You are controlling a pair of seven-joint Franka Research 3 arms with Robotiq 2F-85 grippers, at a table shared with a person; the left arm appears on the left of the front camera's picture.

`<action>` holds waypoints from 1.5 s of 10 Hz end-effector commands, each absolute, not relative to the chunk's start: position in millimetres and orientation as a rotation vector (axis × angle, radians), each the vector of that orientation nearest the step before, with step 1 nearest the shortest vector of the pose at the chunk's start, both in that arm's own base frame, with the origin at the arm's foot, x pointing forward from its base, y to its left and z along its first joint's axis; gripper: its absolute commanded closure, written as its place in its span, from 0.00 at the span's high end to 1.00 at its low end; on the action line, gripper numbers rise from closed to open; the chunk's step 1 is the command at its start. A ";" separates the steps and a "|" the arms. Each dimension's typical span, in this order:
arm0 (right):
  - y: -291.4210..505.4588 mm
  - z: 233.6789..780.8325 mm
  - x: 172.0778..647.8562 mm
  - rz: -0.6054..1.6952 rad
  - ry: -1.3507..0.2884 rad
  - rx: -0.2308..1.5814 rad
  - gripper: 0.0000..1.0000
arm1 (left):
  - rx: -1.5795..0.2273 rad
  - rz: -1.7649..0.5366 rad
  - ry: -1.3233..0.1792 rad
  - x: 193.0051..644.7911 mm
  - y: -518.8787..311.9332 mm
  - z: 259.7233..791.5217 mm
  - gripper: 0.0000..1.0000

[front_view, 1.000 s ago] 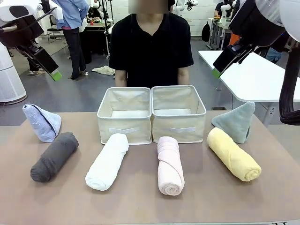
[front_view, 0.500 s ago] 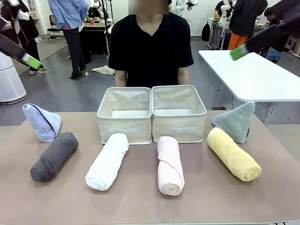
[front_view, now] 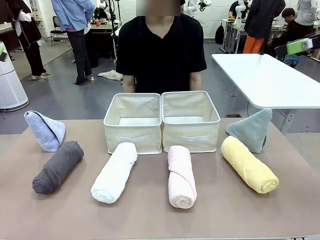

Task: Sort the towels based on their folding style.
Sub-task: Pick up one triangle-folded towel and place it in the left Fabric basket.

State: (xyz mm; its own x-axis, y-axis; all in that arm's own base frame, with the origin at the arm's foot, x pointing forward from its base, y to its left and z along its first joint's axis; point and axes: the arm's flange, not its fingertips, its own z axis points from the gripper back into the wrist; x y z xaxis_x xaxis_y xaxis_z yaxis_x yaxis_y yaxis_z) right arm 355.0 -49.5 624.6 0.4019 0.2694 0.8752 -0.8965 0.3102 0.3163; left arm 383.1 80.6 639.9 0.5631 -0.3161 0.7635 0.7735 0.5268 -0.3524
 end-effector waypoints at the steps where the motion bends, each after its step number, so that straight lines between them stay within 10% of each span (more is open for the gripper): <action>1: -64.6 627.5 362.0 0.858 -0.822 0.926 1.00 | -0.732 -0.722 -0.716 383.7 98.0 636.4 1.00; 15: -121.2 620.9 317.4 0.878 -0.781 0.795 1.00 | -0.617 -0.680 -0.782 367.2 156.5 630.5 1.00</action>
State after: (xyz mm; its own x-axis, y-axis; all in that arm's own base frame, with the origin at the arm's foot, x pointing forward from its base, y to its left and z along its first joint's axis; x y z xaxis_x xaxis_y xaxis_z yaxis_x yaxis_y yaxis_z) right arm 317.0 -121.3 621.0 0.4244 0.3569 0.8322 -0.8690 0.4187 0.2636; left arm 367.4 156.1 630.2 0.5258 -0.3206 0.7879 0.7383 0.6321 -0.2354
